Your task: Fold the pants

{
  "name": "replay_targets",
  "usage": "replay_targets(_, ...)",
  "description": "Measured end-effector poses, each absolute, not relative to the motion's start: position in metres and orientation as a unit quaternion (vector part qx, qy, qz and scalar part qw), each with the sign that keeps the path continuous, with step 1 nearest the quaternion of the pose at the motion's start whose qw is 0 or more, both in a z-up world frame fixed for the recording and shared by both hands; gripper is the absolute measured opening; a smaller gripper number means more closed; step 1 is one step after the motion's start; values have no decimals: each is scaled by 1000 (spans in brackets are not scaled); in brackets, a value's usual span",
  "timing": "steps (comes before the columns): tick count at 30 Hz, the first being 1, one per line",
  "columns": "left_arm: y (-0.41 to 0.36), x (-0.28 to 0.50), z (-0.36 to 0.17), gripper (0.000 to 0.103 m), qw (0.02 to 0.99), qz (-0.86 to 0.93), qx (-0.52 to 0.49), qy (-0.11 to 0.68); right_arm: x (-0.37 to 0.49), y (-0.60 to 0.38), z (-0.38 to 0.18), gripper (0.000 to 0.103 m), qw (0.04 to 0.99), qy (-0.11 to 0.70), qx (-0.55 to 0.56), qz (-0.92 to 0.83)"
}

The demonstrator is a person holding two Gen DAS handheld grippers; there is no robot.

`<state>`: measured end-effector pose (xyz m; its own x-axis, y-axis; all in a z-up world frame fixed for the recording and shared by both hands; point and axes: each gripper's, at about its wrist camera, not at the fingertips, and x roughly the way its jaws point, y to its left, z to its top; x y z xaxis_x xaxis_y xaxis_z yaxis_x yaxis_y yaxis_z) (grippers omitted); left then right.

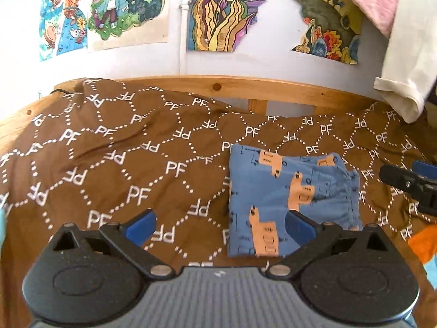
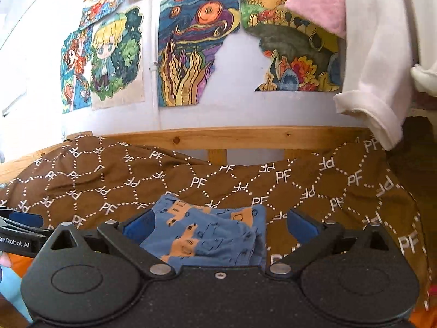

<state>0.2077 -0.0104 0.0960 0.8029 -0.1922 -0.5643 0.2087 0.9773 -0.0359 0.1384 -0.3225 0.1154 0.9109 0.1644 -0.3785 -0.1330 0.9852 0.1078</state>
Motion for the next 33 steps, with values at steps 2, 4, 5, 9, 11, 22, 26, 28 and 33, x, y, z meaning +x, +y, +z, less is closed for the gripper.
replay_targets(2, -5, 195, 96, 103, 949, -108, 12, 296, 123, -316, 114, 102, 977, 198, 38, 73)
replay_targets(4, 1, 182, 94, 103, 948, -112, 5, 299, 108, -309, 112, 102, 976, 202, 33, 72)
replay_targets(5, 5, 176, 92, 103, 947, -113, 1, 300, 100, -305, 111, 102, 976, 203, 32, 70)
replay_targets(9, 18, 157, 84, 103, 946, -109, -5, 306, 72, -292, 107, 102, 976, 208, 31, 63)
replay_targets(11, 24, 149, 80, 103, 944, -106, -8, 311, 60, -287, 106, 102, 976, 209, 29, 57)
replay_targets(22, 43, 128, 61, 103, 937, -101, -16, 334, 20, -269, 93, 102, 974, 221, 30, 32)
replay_targets(26, 45, 125, 51, 103, 938, -96, -9, 333, 15, -269, 86, 102, 973, 227, 37, 16)
replay_targets(28, 46, 125, 46, 103, 937, -94, -2, 335, 13, -271, 82, 102, 972, 230, 41, 7)
replay_targets(33, 45, 127, 39, 103, 935, -95, 11, 341, 12, -275, 73, 102, 969, 240, 51, -4)
